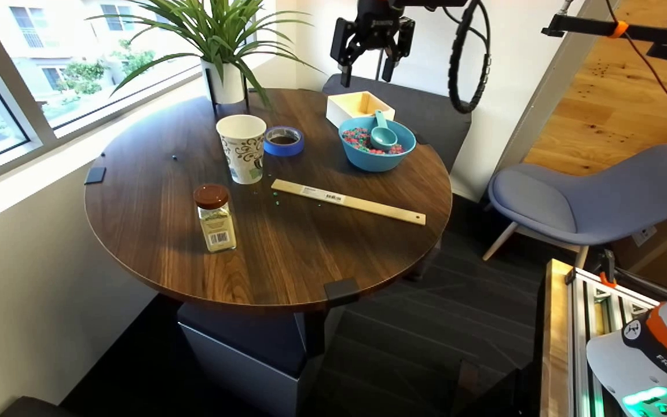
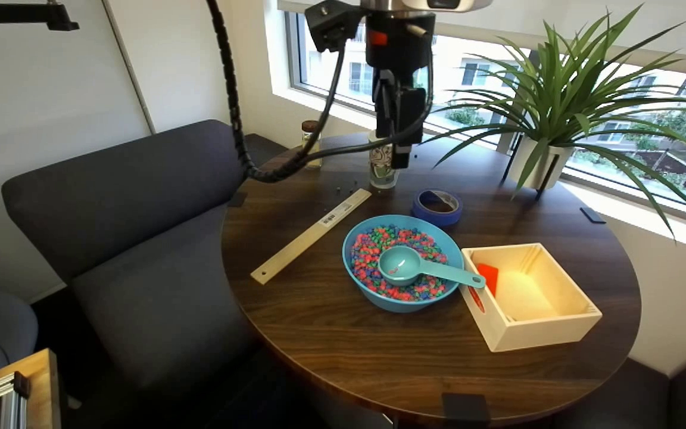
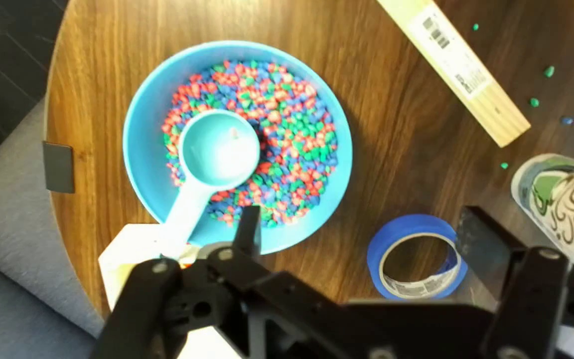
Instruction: Put the blue masking tape in the wooden box
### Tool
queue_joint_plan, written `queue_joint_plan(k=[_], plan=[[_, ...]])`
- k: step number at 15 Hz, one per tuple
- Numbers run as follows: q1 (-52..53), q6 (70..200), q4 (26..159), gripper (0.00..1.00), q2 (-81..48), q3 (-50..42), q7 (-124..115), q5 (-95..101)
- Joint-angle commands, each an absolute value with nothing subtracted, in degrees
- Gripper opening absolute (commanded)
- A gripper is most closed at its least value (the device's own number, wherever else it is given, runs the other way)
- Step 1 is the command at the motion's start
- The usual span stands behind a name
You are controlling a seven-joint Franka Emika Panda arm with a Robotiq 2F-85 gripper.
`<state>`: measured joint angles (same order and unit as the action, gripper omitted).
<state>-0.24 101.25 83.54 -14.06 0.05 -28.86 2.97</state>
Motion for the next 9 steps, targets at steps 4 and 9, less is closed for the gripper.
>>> queue_joint_plan(k=[4,9], plan=[[0.0,100.9,75.2,1.00,-20.9,-1.9,-26.1,-0.7],[0.9,102.3,74.3,1.00,-22.5,-2.2,-27.9,0.8]])
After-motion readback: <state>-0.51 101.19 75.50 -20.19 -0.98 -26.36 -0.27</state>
